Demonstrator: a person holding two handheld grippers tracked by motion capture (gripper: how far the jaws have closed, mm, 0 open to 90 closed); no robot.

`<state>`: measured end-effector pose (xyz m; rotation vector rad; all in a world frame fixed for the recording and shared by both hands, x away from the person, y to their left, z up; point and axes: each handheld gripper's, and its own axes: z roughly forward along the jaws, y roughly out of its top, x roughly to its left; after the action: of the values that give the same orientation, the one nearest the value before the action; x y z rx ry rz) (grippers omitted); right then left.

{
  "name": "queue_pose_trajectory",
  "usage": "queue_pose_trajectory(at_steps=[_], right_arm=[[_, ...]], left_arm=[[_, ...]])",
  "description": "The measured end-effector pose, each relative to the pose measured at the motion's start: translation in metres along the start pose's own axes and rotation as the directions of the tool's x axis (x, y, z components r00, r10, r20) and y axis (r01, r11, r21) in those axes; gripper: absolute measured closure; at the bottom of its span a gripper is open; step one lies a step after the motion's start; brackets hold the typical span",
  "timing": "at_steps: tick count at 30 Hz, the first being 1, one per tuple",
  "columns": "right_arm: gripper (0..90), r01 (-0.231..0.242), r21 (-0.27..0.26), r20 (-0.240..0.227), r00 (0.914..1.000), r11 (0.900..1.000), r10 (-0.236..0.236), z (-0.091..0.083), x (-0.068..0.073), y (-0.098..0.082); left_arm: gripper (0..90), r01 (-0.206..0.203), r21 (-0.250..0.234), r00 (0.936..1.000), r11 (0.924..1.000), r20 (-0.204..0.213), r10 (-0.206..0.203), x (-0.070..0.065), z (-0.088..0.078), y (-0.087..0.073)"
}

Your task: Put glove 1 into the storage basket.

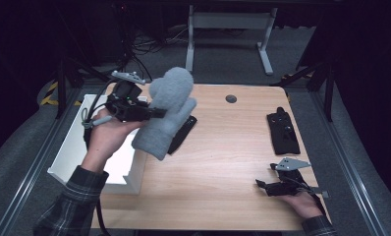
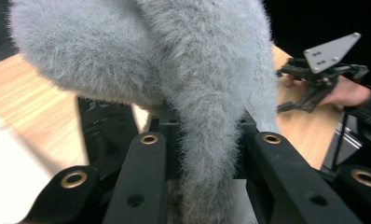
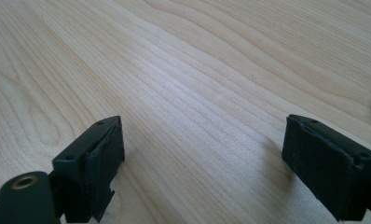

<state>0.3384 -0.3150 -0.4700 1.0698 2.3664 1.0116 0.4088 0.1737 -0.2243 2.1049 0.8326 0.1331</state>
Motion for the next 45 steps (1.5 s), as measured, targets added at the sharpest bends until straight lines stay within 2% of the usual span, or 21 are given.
queue_pose_trajectory(at_steps=[5, 9, 12, 15, 20, 21, 23, 24, 25, 28, 34, 36, 38, 43, 44, 45], right_arm=[[13.3, 0.0, 0.001, 0.002, 1.0, 1.0, 0.0, 0.0, 0.0, 0.0], [13.3, 0.0, 0.0, 0.0, 1.0, 1.0, 0.0, 0.0, 0.0, 0.0], [13.2, 0.0, 0.0, 0.0, 1.0, 1.0, 0.0, 0.0, 0.0, 0.0], [13.2, 0.001, 0.0, 0.0, 1.0, 1.0, -0.001, 0.0, 0.0, 0.0], [13.1, 0.002, 0.0, 0.003, 1.0, 1.0, -0.002, 0.0, 0.0, 0.0], [13.1, 0.002, -0.001, 0.004, 1.0, 1.0, -0.002, 0.0, 0.0, 0.0], [13.1, 0.002, 0.0, 0.004, 1.0, 1.0, -0.002, 0.0, 0.0, 0.0], [13.1, 0.002, 0.0, 0.004, 1.0, 1.0, -0.002, 0.0, 0.0, 0.0], [13.0, 0.001, -0.001, 0.003, 1.0, 1.0, -0.001, 0.0, 0.0, 0.0], [13.0, 0.001, -0.001, 0.003, 1.0, 1.0, -0.001, 0.0, 0.0, 0.0], [12.8, 0.0, 0.0, 0.003, 1.0, 1.0, 0.0, 0.0, 0.0, 0.0], [12.8, 0.0, 0.0, 0.003, 1.0, 1.0, 0.0, 0.0, 0.0, 0.0], [12.8, 0.0, 0.0, 0.003, 1.0, 1.0, 0.0, 0.0, 0.0, 0.0], [12.8, 0.0, 0.0, 0.003, 1.0, 1.0, 0.0, 0.0, 0.0, 0.0], [12.8, 0.0, 0.0, 0.003, 1.0, 1.0, 0.0, 0.0, 0.0, 0.0], [12.8, 0.001, 0.0, 0.003, 1.0, 1.0, -0.001, 0.001, 0.0, 0.0]], left_arm=[[74.7, 0.042, -0.024, 0.9978, 0.9988, -0.05, -0.043, 0.016, -0.028, -0.014], [74.7, 0.08, -0.042, 0.9925, 0.9959, -0.088, -0.084, 0.03, -0.046, -0.03], [74.7, 0.11, -0.045, 0.9884, 0.993, -0.101, -0.114, 0.038, -0.051, -0.041], [74.7, 0.157, -0.043, 0.9801, 0.9867, -0.117, -0.161, 0.051, -0.052, -0.056], [74.7, 0.215, -0.029, 0.9673, 0.9762, -0.132, -0.217, 0.072, -0.046, -0.078], [74.8, 0.234, -0.028, 0.9622, 0.9718, -0.136, -0.236, 0.076, -0.044, -0.084], [74.8, 0.257, -0.025, 0.9564, 0.9662, -0.137, -0.258, 0.084, -0.04, -0.092], [74.8, 0.257, -0.025, 0.9564, 0.9662, -0.137, -0.258, 0.084, -0.04, -0.092], [74.8, 0.274, -0.022, 0.9517, 0.9616, -0.139, -0.274, 0.087, -0.036, -0.097], [74.7, 0.301, 0.001, 0.9428, 0.9536, -0.151, -0.297, 0.093, -0.025, -0.108], [74.7, 0.343, 0.056, 0.9276, 0.9376, -0.177, -0.329, 0.104, -0.001, -0.13], [74.7, 0.365, 0.069, 0.9198, 0.9284, -0.181, -0.348, 0.11, 0.007, -0.138], [74.8, 0.375, 0.084, 0.915, 0.9231, -0.193, -0.354, 0.114, 0.014, -0.144], [74.7, 0.424, 0.102, 0.8963, 0.8999, -0.19, -0.401, 0.128, 0.032, -0.161], [74.6, 0.424, 0.102, 0.8963, 0.8999, -0.19, -0.401, 0.128, 0.032, -0.161], [74.6, 0.432, 0.106, 0.8935, 0.8958, -0.187, -0.408, 0.131, 0.036, -0.163]])
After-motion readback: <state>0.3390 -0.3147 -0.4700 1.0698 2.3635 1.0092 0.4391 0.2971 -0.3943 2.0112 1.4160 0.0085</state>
